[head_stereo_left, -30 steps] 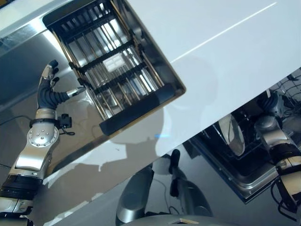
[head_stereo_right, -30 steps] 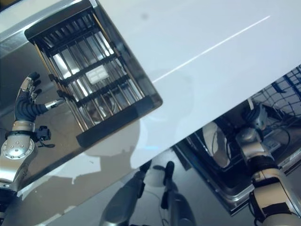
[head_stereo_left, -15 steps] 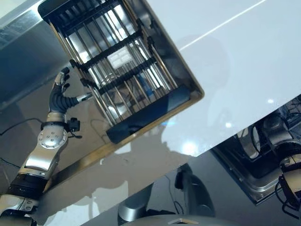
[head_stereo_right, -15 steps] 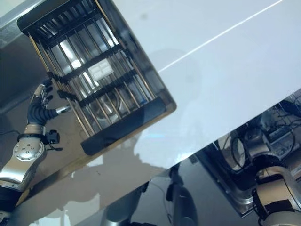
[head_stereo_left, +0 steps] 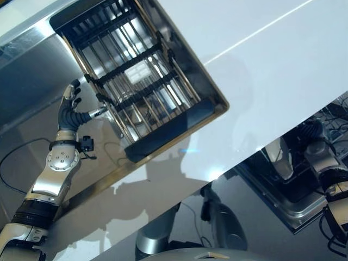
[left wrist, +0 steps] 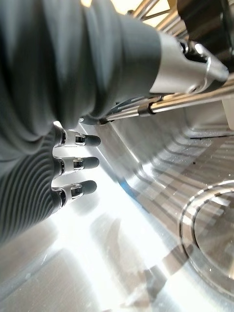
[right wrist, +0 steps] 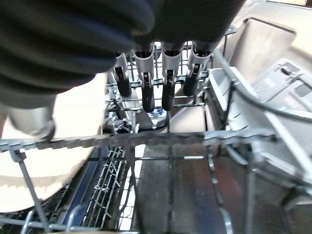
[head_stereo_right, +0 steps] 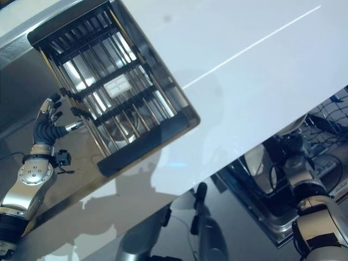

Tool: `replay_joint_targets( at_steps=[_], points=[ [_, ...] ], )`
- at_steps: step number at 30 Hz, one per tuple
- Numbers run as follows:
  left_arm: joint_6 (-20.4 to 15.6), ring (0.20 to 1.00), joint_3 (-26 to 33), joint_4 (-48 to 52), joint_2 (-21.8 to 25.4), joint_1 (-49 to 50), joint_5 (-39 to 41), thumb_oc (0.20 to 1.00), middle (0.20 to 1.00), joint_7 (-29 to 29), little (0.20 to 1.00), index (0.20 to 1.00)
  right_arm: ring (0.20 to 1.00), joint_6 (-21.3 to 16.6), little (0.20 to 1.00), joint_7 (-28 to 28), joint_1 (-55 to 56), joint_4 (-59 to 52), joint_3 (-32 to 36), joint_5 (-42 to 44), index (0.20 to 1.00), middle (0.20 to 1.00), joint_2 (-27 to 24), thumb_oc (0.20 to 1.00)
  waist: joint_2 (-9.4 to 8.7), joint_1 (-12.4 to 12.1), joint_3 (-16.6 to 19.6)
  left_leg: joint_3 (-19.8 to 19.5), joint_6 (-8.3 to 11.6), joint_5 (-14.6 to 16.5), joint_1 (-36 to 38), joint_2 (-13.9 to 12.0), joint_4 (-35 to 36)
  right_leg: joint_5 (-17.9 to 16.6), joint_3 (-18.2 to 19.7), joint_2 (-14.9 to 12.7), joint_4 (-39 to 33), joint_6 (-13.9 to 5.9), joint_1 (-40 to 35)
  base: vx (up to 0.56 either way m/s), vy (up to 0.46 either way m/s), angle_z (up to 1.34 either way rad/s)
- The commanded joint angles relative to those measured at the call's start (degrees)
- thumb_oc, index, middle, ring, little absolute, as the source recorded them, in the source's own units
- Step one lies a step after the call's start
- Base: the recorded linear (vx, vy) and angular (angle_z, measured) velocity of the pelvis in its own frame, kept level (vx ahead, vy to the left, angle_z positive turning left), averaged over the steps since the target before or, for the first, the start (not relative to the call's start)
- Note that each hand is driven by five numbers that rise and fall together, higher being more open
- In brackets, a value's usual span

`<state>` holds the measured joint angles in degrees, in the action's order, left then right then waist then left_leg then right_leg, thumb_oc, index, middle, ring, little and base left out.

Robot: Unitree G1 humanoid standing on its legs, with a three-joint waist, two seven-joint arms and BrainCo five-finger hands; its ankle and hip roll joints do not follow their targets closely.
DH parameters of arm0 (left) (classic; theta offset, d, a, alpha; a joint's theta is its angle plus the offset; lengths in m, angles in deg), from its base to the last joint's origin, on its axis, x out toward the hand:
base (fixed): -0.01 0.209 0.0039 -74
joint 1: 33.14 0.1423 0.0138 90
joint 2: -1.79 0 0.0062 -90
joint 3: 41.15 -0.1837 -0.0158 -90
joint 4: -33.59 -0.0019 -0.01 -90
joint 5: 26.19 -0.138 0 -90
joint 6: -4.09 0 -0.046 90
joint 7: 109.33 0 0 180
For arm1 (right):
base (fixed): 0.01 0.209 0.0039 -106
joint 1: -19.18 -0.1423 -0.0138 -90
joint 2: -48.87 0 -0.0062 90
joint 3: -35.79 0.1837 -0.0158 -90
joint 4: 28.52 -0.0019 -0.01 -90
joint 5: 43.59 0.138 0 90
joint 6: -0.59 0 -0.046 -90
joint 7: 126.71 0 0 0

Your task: Pick up plates and place into dishwasher.

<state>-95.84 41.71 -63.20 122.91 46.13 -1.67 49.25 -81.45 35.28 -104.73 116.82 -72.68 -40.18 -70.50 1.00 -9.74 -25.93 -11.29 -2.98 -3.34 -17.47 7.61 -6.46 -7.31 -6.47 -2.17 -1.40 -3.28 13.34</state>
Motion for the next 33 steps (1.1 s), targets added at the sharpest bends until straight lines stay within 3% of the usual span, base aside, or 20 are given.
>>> replay_joint_targets(
  at_steps=[1, 5, 13, 19, 25, 33],
  points=[
    [-3.5, 1.000, 0.0, 1.2, -13.4, 3.0, 1.1, 1.000, 1.000, -0.2, 1.000, 1.000, 1.000, 0.4, 1.000, -0.6, -0.5, 0.5, 0.4, -0.7, 1.000, 1.000, -1.4, 1.000, -0.94, -1.7, -1.9, -1.3, -0.32, -1.8, -2.4, -2.2, 2.9, 3.3, -0.9, -1.7, 9.0, -1.40, 4.3, 0.00, 0.000, 0.00],
    [-3.3, 1.000, 0.4, 1.1, -13.6, 3.8, 1.2, 1.000, 1.000, 0.2, 1.000, 1.000, 1.000, 1.0, 1.000, -2.4, 1.0, -0.2, 1.4, 1.0, 1.000, 1.000, -1.0, 1.000, -1.19, -1.6, -0.7, -1.2, -0.26, -1.7, -1.1, -2.4, 3.4, 3.6, -0.7, -1.4, 8.8, -1.32, 3.2, 0.00, 0.000, 0.00],
    [-2.8, 1.000, 1.0, 0.8, -14.0, 6.2, 1.4, 1.000, 1.000, 1.6, 1.000, 1.000, 1.000, -0.7, 1.000, -13.9, 3.9, -4.7, 8.3, 6.6, 1.000, 1.000, -1.3, 1.000, -1.60, -1.0, 1.8, -1.3, -0.29, -0.5, 1.8, -2.6, 4.0, 3.9, 0.6, -0.8, 7.9, -1.37, 0.7, 0.01, 0.004, 0.00],
    [-2.2, 1.000, 1.8, 0.6, -14.3, 7.9, 1.5, 1.000, 1.000, 2.5, 1.000, 1.000, 1.000, -0.4, 1.000, -16.5, 5.2, -10.2, 11.8, 8.8, 1.000, 1.000, -2.9, 1.000, -1.85, -0.4, 3.5, -0.9, -0.28, 0.3, 3.7, -2.9, 4.4, 4.1, 1.6, -0.5, 7.6, -1.45, -0.7, 0.03, 0.013, -0.05],
    [-1.6, 1.000, 2.8, 1.0, -14.8, 9.8, 1.8, 1.000, 1.000, 2.5, 1.000, 1.000, 1.000, -2.6, 1.000, -21.3, 7.9, -18.2, 16.2, 10.2, 1.000, 1.000, -3.6, 1.000, -1.81, 0.6, 5.4, -0.3, -0.36, 0.9, 5.8, -3.3, 4.9, 4.5, 2.6, -0.3, 7.1, -1.50, -2.6, 0.03, 0.024, -0.10],
    [-0.4, 1.000, 5.1, 1.6, -16.5, 13.8, 0.6, 1.000, 1.000, 4.3, 1.000, 1.000, 1.000, -3.9, 1.000, -26.1, 14.7, -30.1, 25.0, 10.6, 1.000, 1.000, -1.1, 1.000, -1.77, 1.6, 9.3, 0.2, -0.34, 1.8, 9.8, -3.5, 6.0, 5.4, 3.6, -0.3, 5.9, -1.65, -6.5, 0.08, 0.024, -0.06]
  ],
)
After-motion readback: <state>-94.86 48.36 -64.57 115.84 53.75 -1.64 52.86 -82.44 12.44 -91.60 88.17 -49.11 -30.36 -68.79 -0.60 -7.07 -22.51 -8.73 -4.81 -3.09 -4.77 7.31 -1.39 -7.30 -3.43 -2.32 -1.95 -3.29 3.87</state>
